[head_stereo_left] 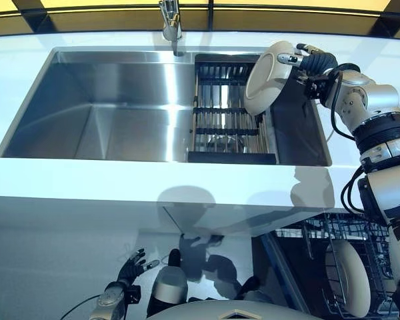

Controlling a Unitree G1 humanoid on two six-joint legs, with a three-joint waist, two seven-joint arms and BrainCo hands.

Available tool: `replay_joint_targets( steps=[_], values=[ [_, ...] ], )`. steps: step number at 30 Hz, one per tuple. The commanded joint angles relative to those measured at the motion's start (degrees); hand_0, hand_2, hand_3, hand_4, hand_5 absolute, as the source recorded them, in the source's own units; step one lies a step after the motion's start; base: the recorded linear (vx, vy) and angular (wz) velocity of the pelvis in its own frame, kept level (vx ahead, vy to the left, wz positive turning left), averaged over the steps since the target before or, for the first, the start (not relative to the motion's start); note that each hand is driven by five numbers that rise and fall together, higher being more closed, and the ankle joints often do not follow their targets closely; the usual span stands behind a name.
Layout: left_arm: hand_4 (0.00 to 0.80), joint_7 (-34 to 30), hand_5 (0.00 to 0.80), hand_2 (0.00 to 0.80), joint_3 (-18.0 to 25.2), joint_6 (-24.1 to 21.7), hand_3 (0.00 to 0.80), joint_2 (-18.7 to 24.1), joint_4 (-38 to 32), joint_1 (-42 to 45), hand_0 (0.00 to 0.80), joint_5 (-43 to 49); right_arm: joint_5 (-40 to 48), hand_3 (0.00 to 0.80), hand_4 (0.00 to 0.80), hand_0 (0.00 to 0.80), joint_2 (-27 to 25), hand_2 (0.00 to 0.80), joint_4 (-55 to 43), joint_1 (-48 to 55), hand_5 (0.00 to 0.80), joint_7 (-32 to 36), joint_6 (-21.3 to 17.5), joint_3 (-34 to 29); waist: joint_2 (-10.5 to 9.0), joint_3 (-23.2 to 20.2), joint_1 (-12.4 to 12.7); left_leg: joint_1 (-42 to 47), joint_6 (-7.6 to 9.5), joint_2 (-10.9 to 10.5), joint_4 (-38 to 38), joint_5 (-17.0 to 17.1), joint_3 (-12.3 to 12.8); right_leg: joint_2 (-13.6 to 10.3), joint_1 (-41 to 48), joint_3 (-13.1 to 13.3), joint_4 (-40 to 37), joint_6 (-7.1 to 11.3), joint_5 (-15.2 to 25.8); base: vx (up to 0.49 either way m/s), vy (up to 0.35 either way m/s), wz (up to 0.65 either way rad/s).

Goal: Take plates into dishwasher

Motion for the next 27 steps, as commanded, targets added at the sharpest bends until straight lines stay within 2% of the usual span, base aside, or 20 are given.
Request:
replay_joint_targets(
  steps=[1,27],
  values=[
    [0.000,-0.72,0.000,0.000,-5.36,-1.70,0.000,1.28,-1.05,-1.31,0.000,0.59,-0.61,0.000,0.000,0.000,-0.81,0.000,2.67,-8.06,0.000,-0.05,-2.25,1.61,-1.09,-0.68,2.46,-1.43,0.40,-0.39,-0.28,0.09,1.81,-3.97,-2.94,1.23,6.04,2.49,-0.62,-0.032,0.000,0.03],
    [0.000,-1.04,0.000,0.000,-6.40,-3.74,0.000,1.50,-2.48,-3.26,0.000,-2.22,-1.67,0.000,0.000,0.000,-2.18,0.000,1.37,-8.68,0.000,-1.10,-0.46,2.71,0.42,3.90,1.85,-4.31,0.22,-0.68,-0.28,1.15,1.97,-4.19,-5.94,2.62,6.13,2.49,0.09,-0.025,0.002,0.00]
  ],
)
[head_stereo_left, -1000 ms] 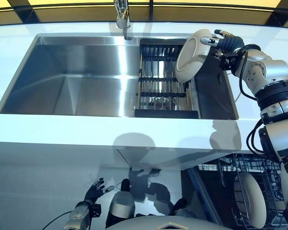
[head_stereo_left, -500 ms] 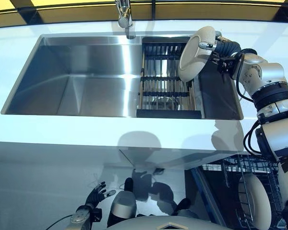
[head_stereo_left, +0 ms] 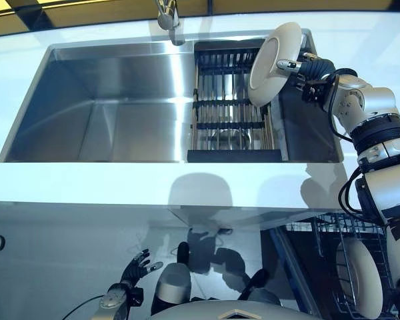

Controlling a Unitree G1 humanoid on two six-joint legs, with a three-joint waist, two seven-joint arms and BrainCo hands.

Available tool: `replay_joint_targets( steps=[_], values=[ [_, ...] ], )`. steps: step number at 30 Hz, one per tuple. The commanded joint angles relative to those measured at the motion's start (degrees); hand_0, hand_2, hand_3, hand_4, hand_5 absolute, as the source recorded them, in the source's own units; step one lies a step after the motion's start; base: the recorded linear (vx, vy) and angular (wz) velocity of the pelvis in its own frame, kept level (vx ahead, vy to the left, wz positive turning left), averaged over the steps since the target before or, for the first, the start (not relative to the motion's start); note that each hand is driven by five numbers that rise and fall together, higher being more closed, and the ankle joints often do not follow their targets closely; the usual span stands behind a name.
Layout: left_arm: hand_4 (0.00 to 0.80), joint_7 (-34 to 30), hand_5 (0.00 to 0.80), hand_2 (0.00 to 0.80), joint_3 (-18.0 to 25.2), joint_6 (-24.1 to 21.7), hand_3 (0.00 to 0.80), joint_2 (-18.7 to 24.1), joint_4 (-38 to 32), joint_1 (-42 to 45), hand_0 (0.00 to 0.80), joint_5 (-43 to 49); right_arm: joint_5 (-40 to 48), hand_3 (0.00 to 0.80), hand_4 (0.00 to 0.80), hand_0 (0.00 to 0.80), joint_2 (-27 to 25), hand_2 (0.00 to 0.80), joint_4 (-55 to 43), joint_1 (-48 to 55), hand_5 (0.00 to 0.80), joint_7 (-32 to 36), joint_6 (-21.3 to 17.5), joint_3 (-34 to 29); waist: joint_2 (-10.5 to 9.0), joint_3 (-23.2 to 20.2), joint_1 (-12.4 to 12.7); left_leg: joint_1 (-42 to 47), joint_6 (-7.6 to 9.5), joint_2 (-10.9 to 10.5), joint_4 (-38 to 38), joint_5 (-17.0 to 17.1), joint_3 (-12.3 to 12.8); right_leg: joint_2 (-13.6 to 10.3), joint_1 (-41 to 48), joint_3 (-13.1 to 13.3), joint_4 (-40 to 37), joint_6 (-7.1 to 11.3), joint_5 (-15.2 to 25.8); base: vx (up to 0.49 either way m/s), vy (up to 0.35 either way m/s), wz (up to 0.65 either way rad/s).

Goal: Take plates into dishwasher

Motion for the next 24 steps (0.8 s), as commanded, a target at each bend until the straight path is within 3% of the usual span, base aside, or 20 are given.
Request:
replay_joint_targets(
  steps=[1,11,13,14,16,18,24],
  values=[
    [0.000,-0.31,0.000,0.000,-4.26,-2.10,0.000,1.52,-1.28,-3.60,0.000,-1.86,-1.22,0.000,0.000,0.000,-2.57,0.000,0.20,-8.88,0.000,0.07,-1.50,2.84,-2.53,3.39,1.99,-1.15,0.03,-0.48,-0.27,1.06,1.72,-4.02,-2.45,2.40,6.06,2.34,-0.08,0.000,0.000,0.00],
    [0.000,-0.18,0.000,0.000,-3.80,-2.03,0.000,1.42,-1.59,-3.39,0.000,-2.74,-2.46,0.000,0.000,0.000,-2.35,0.000,1.08,-9.79,0.000,0.94,-1.58,3.28,-2.51,3.76,2.84,-1.46,0.02,-0.77,-0.27,1.05,1.02,-3.80,-2.17,2.14,6.11,2.22,-0.44,0.000,0.000,0.00],
    [0.000,0.01,0.000,0.000,-3.84,-1.91,0.000,1.33,-1.73,-3.41,0.000,-2.98,-2.77,0.213,0.213,0.213,-2.16,0.213,1.53,-9.91,0.213,1.01,-1.96,3.36,-2.55,3.64,2.97,-1.83,0.12,-0.83,-0.27,1.40,0.89,-3.80,-2.35,2.05,5.92,2.08,-0.11,0.000,0.000,0.00],
    [0.000,0.04,0.000,0.000,-3.80,-1.97,0.000,1.31,-1.77,-3.33,0.000,-2.99,-3.11,0.395,0.395,0.395,-1.97,0.395,1.66,-9.95,0.395,0.95,-2.12,3.40,-2.51,3.74,3.09,-1.73,0.12,-0.81,-0.27,1.38,0.82,-3.75,-2.22,1.99,5.93,2.02,-0.16,0.000,0.000,0.00],
    [0.000,0.13,0.000,0.000,-3.76,-2.04,0.000,1.20,-1.77,-3.28,0.000,-3.13,-4.03,0.533,0.533,0.533,-1.83,0.533,2.12,-10.19,0.533,0.48,-3.05,3.59,-2.46,3.78,3.31,-1.83,0.15,-0.85,-0.27,1.44,0.61,-3.71,-2.15,1.86,5.85,1.99,-0.09,0.000,0.000,0.00],
    [0.000,-0.03,0.000,0.000,-3.58,-2.32,0.000,1.18,-1.55,-3.11,0.000,-3.22,-5.35,0.800,0.800,0.800,-1.88,0.800,2.35,-10.54,0.800,-0.30,-3.96,3.78,-2.46,3.74,3.44,-1.88,0.20,-0.97,-0.27,1.44,0.36,-3.63,-2.13,1.82,5.81,2.03,-0.06,0.000,0.000,0.00],
    [0.000,-0.08,0.000,0.000,-3.62,-2.24,0.000,1.03,-1.21,-2.87,0.000,-3.24,-8.58,0.800,0.800,0.800,-2.38,0.800,2.94,-11.97,0.800,-2.47,-6.02,5.20,-2.63,3.01,3.55,-1.29,0.12,-0.96,-0.27,1.14,0.28,-3.51,-1.38,1.73,5.68,2.15,-0.35,0.010,0.010,0.08]
  ],
)
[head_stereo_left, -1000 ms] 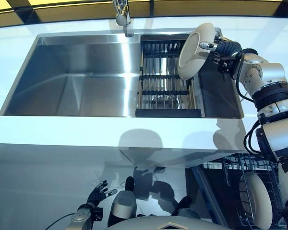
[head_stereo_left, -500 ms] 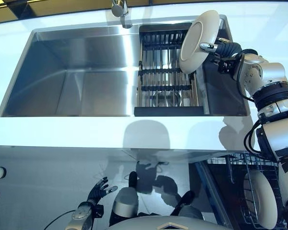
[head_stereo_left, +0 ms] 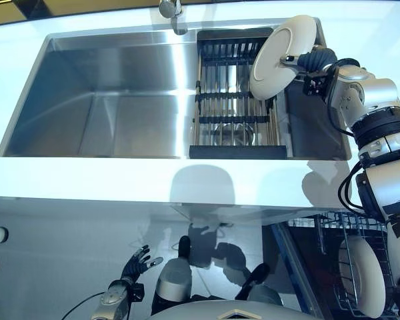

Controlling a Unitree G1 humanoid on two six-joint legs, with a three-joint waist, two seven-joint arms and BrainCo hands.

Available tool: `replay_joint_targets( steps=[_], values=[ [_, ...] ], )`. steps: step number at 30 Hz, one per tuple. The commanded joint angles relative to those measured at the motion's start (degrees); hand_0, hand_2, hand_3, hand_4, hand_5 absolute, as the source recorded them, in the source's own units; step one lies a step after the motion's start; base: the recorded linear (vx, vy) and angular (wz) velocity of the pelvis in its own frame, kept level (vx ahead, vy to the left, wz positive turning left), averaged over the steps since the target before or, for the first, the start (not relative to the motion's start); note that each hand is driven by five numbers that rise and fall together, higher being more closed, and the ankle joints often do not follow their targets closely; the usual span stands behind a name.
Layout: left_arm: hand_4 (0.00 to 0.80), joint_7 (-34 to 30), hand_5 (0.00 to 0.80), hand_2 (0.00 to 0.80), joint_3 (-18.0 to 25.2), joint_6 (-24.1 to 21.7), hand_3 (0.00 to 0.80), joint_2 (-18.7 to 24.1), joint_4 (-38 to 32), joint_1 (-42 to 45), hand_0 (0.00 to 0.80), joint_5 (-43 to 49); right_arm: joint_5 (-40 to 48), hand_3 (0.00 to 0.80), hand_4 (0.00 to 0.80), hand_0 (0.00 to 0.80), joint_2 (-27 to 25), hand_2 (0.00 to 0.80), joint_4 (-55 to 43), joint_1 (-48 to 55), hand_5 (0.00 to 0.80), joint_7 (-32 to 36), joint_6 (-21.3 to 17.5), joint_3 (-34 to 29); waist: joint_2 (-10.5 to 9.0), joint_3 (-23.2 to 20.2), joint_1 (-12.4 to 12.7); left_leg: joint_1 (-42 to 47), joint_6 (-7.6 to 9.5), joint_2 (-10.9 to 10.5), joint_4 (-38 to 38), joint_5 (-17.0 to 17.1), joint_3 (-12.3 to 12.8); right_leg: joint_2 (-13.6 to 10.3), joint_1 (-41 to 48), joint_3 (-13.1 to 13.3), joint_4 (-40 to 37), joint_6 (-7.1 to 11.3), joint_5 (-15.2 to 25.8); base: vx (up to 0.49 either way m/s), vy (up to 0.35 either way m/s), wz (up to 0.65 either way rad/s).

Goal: Take plates into dishwasher

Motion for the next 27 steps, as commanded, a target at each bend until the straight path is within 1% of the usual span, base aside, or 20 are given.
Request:
replay_joint_targets(
  steps=[1,8,11,16,22,27],
  values=[
    [0.000,-0.12,0.000,0.000,-3.53,-1.92,0.000,1.16,-1.06,-2.03,0.000,-1.08,-2.70,0.800,0.800,0.800,-2.45,0.800,2.20,-9.50,0.800,-2.96,-4.88,4.94,-2.51,0.94,3.47,-0.36,0.08,-0.92,-0.29,0.57,1.45,-3.58,-1.30,1.95,5.68,2.16,-0.30,0.000,0.000,0.00],
    [0.000,0.03,0.000,0.000,-3.58,-1.62,0.000,1.12,-0.86,-1.62,0.000,-0.55,-4.92,0.800,0.800,0.800,-3.39,0.800,2.89,-10.97,0.800,-4.03,-4.87,6.51,-2.76,-0.18,3.52,-0.06,0.17,-0.96,-0.29,0.72,1.33,-3.60,-0.52,1.89,5.08,2.11,-0.06,0.008,0.000,0.02],
    [0.000,-0.08,0.000,0.000,-3.59,-1.67,0.000,0.99,-0.54,-1.48,0.000,-0.24,-5.06,0.800,0.800,0.800,-3.45,0.800,3.08,-11.31,0.800,-4.23,-4.79,7.20,-2.91,-0.69,3.42,0.08,0.14,-0.92,-0.29,0.74,1.39,-3.57,-0.24,1.82,4.83,2.07,0.03,0.000,0.000,0.00],
    [0.000,-0.20,0.000,0.000,-3.38,-1.35,0.000,0.84,-0.41,-1.36,0.000,0.60,-4.03,0.800,0.800,0.800,-3.62,0.800,2.69,-11.40,0.800,-5.41,-5.71,7.24,-3.27,-1.39,3.21,0.85,0.08,-0.76,-0.29,0.42,1.72,-3.32,0.84,1.86,4.21,2.01,0.04,0.000,0.000,0.00],
    [0.000,0.59,0.000,0.000,-3.08,-0.92,0.000,0.58,-0.10,-1.32,0.000,1.01,-2.06,0.800,0.800,0.800,-4.60,0.800,0.28,-11.42,0.800,-5.55,-6.88,7.73,-4.68,-3.49,2.37,2.13,0.07,-0.63,-0.29,-0.23,2.38,-2.70,2.27,2.21,3.49,2.03,-0.18,0.000,0.000,0.00],
    [0.000,1.41,0.000,0.000,-1.27,-0.02,0.000,-0.17,1.21,-1.62,0.000,-1.28,0.46,0.800,0.800,0.800,-5.89,0.800,-2.66,-10.82,0.800,-5.82,-5.85,7.61,-6.31,-5.89,1.51,3.99,0.34,-0.78,-0.29,-1.18,3.14,-2.19,3.90,2.65,3.14,1.93,-0.60,0.021,-0.034,-0.03]
  ],
)
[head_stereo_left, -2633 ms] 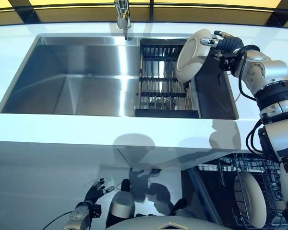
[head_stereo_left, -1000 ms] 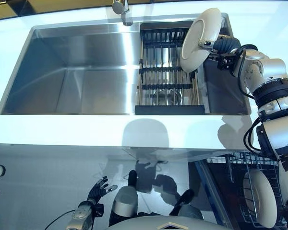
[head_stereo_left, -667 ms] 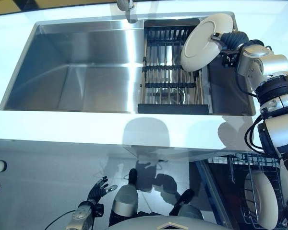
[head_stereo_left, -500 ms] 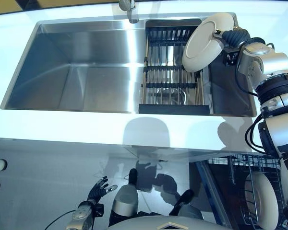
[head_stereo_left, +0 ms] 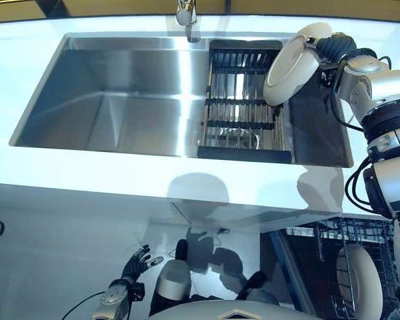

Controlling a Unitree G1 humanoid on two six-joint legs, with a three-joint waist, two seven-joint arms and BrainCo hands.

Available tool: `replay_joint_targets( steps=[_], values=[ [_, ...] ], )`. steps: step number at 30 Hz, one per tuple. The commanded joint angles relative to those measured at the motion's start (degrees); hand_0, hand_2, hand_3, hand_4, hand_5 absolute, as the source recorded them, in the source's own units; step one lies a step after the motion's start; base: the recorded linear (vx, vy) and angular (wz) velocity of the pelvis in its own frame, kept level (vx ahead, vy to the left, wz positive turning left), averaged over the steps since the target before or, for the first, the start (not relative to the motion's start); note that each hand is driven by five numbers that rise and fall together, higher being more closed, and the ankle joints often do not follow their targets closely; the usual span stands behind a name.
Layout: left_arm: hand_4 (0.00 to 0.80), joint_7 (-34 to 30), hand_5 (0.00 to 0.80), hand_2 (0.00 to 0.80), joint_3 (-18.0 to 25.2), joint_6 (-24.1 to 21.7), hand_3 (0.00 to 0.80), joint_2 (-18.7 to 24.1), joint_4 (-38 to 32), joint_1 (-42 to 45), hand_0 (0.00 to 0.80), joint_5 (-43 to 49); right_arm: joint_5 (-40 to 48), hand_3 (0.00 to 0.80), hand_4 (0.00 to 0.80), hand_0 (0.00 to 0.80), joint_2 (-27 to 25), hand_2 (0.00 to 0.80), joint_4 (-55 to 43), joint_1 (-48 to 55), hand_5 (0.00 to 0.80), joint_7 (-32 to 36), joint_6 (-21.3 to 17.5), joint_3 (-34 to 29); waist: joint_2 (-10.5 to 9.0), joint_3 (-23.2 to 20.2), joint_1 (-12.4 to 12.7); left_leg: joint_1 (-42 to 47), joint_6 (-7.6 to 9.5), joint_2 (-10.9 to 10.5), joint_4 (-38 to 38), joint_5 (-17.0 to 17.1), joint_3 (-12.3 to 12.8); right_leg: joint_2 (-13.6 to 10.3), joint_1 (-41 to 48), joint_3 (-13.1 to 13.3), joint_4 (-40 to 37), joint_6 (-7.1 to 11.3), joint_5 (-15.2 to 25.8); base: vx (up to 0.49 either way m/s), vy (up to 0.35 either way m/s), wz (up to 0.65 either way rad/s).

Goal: Take plates into dishwasher

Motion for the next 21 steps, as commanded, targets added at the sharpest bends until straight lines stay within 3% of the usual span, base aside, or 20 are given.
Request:
replay_joint_targets(
  steps=[1,14,21],
  values=[
    [0.000,0.85,0.000,0.000,-1.28,-0.43,0.000,-0.01,1.44,-1.21,0.000,-1.73,2.47,0.800,0.800,0.800,-3.80,0.800,-4.34,-8.28,0.800,-1.56,-3.86,5.98,-3.83,-4.79,0.11,1.28,0.40,-0.81,-0.21,-1.37,3.25,-2.22,1.11,2.44,3.06,1.85,-0.59,0.018,-0.029,-0.09],
    [0.000,0.66,0.000,0.000,1.66,1.00,0.000,0.83,4.28,-3.49,0.000,-0.73,3.98,0.800,0.800,0.800,-9.45,0.800,-9.77,-5.19,0.800,1.14,-1.53,5.89,-7.19,-8.25,-3.73,5.69,1.48,-0.56,-0.21,-3.33,7.84,-1.20,2.64,5.23,3.05,2.02,-0.49,-0.018,-0.034,-0.15],
    [0.000,0.65,0.000,0.000,2.34,1.19,0.000,1.41,5.43,-5.40,0.000,-1.18,-0.93,0.800,0.800,0.800,-14.39,0.800,-12.35,-4.61,0.800,5.61,-0.38,8.03,-8.36,-8.84,-6.47,7.29,1.85,-0.16,-0.21,-3.76,10.41,-0.43,2.35,7.64,3.00,2.10,-0.37,-0.040,-0.033,-0.23]
  ],
)
